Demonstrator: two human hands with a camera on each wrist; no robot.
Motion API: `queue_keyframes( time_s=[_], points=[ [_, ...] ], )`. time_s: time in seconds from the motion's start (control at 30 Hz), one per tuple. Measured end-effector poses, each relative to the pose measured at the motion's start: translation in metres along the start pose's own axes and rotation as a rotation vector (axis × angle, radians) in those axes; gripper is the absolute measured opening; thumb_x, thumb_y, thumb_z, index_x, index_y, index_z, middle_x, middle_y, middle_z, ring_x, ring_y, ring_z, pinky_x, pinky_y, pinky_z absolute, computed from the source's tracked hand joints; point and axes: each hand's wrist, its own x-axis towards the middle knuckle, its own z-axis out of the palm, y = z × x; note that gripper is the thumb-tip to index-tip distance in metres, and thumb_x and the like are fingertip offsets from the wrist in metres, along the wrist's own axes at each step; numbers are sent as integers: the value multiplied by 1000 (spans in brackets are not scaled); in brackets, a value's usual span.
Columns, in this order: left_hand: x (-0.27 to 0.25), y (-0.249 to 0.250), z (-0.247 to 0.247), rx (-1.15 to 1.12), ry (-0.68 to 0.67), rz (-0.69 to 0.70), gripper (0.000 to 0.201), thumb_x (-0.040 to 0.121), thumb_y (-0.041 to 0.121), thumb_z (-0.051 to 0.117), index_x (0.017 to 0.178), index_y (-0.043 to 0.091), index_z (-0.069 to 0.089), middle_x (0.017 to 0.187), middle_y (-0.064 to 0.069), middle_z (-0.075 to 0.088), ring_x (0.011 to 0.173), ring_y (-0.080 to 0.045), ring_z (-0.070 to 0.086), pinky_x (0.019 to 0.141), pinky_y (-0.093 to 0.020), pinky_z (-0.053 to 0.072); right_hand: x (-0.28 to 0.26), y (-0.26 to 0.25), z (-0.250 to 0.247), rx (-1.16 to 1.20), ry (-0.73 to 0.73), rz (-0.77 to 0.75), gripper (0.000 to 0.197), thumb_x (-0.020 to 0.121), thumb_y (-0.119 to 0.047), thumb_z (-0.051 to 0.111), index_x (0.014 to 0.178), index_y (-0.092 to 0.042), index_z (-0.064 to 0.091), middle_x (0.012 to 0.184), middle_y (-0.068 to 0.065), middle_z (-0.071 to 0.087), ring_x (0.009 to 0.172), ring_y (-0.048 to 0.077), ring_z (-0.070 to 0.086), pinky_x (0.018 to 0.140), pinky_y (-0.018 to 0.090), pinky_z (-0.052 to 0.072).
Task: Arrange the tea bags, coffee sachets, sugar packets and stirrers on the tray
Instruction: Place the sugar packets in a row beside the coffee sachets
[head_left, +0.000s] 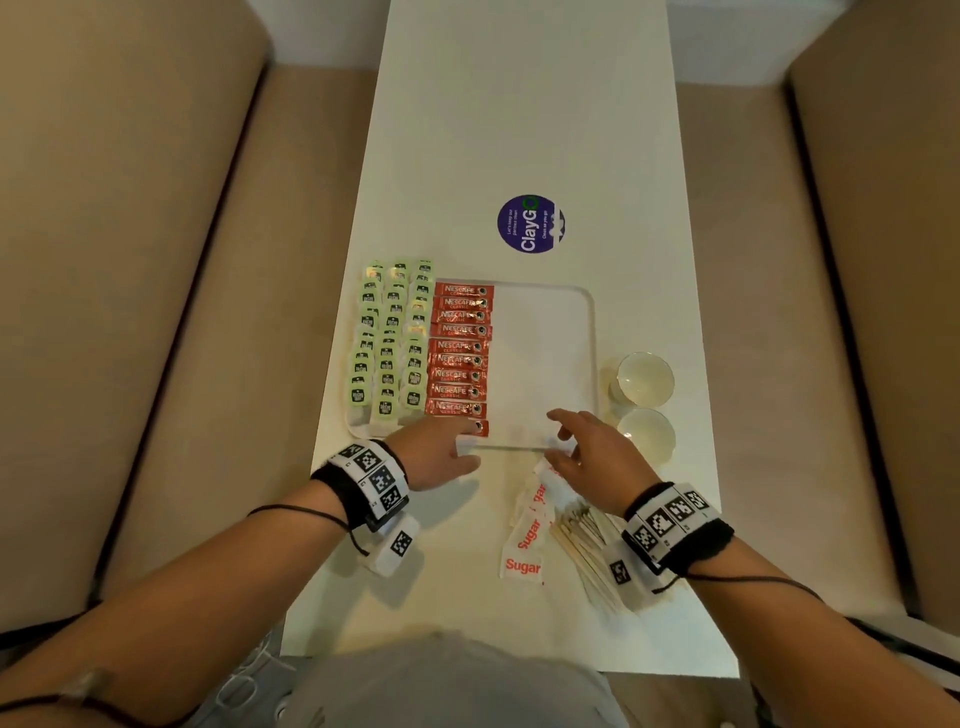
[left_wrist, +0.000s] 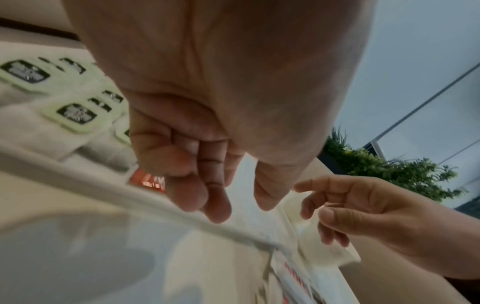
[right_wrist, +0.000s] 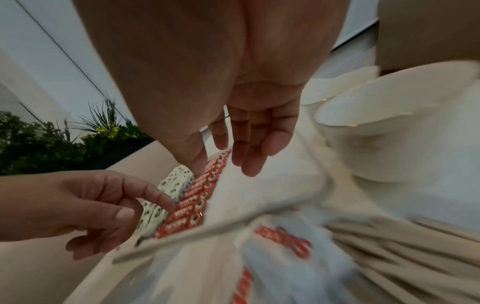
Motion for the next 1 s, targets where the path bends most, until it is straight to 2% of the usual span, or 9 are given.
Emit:
queue_keyframes(
  time_s=[0.13, 0.27, 0.37, 0.5, 0.63, 0.77, 0.9, 1.0],
  points=[
    [0, 9, 34, 75, -38, -16, 53, 92, 46, 61, 139, 23, 52, 99, 5, 68, 89, -14, 62, 87, -31, 52, -24, 20, 12, -79, -44, 48, 50, 99, -40, 59, 146, -25, 48, 128, -4, 57, 100, 13, 63, 86, 32, 54],
    [4, 24, 59, 116, -29, -36, 55, 90, 48, 64, 137, 22, 54, 107, 4, 70, 93, -15, 63, 89, -31, 52, -34, 25, 27, -120, -62, 152, 59, 96, -46, 62, 147, -21, 47, 132, -1, 58, 113, 18, 62, 94, 36, 54],
    [10, 35, 74, 137, 3, -61, 58, 85, 53, 69, 133, 22, 56, 113, 2, 68, 97, -18, 64, 88, -32, 52, -35, 24, 37, -167, -68, 221, 60, 92, -50, 65, 140, -18, 49, 128, 2, 61, 112, 22, 63, 91, 36, 54],
    [15, 52, 90, 154, 55, -93, 59, 79, 56, 76, 121, 20, 59, 110, 1, 66, 96, -19, 62, 85, -33, 52, -33, 25, 49, -225, -64, 252, 48, 93, -57, 59, 121, -18, 53, 115, 2, 64, 100, 23, 65, 84, 38, 56],
    [19, 65, 101, 192, 91, -111, 57, 76, 52, 80, 115, 18, 56, 108, -1, 65, 94, -22, 63, 83, -36, 54, -29, 25, 54, -236, -12, 236, 42, 99, -52, 52, 122, -17, 55, 115, 4, 64, 101, 24, 65, 84, 37, 54],
    [22, 67, 105, 196, 97, -150, 54, 78, 46, 82, 115, 16, 56, 109, -2, 65, 98, -24, 64, 86, -37, 54, -27, 26, 56, -180, -5, 235, 43, 97, -45, 59, 127, -16, 53, 119, 5, 62, 105, 26, 65, 84, 37, 54],
    [22, 67, 102, 180, 73, -172, 39, 81, 40, 81, 103, 13, 64, 100, -4, 68, 90, -24, 65, 83, -36, 55, -28, 25, 59, -168, -25, 236, 48, 94, -45, 65, 131, -17, 52, 122, 5, 54, 101, 27, 64, 83, 39, 56],
    [21, 62, 100, 72, 83, -208, 26, 82, 34, 81, 92, 14, 66, 92, -2, 69, 86, -22, 66, 78, -32, 54, -28, 23, 60, -161, -37, 216, 40, 93, -44, 66, 122, -18, 55, 118, 4, 52, 93, 25, 63, 78, 36, 54]
  ],
)
